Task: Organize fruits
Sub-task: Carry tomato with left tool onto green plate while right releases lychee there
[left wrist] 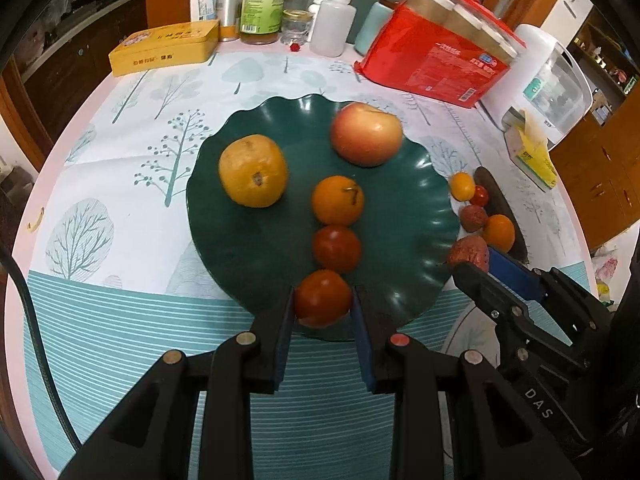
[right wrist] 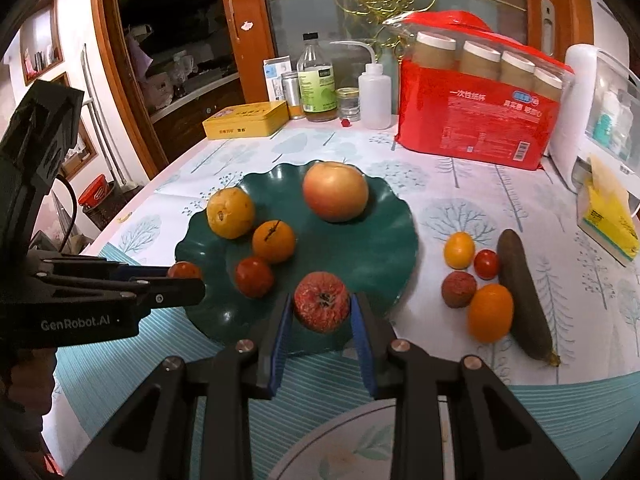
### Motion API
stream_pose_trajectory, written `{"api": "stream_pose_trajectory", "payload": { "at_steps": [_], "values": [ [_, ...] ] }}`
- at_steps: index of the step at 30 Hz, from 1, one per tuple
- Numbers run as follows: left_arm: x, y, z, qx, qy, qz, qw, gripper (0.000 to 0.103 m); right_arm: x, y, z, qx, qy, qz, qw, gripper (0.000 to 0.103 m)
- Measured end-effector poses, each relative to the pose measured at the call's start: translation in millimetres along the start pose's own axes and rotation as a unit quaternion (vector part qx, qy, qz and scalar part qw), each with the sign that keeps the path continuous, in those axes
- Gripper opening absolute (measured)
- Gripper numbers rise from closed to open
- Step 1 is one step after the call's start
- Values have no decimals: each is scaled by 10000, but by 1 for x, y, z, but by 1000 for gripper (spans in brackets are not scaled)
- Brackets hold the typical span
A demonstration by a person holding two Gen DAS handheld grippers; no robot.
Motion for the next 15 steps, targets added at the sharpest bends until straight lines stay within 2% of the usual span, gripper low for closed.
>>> {"api": "stream_pose_trajectory", "payload": {
  "at_steps": [3,8,10,12,15],
  "values": [
    [4,-3,0,25,34,18,10000,27,0,-3,0,14,-20,-38,10000,30],
    [0,-1,0,-12,10,-55,10000,42,2,-6,-1,51,-71,6,10000,31],
    [-2,3,1,-75,3,-67,9999,50,2,-5,-1,57,-58,-10,10000,35],
    [-3,8,1,-107,7,-70,9999,50,2,-3,0,30,-71,-8,10000,43],
    [-7,13,1,-132,-9,-49,9999,54,3,2,0,-15,-105,25,9999,46]
  ]
}}
Point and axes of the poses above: each gripper's, at about its wrist camera, not at the fingertips, and y roughly against the way its jaws point, x to its left, z to its top, the point moved 10 cm from there along -y, roughly the way its jaws point, and after that the axes turned 3 degrees about z, right-handed, at the moved point
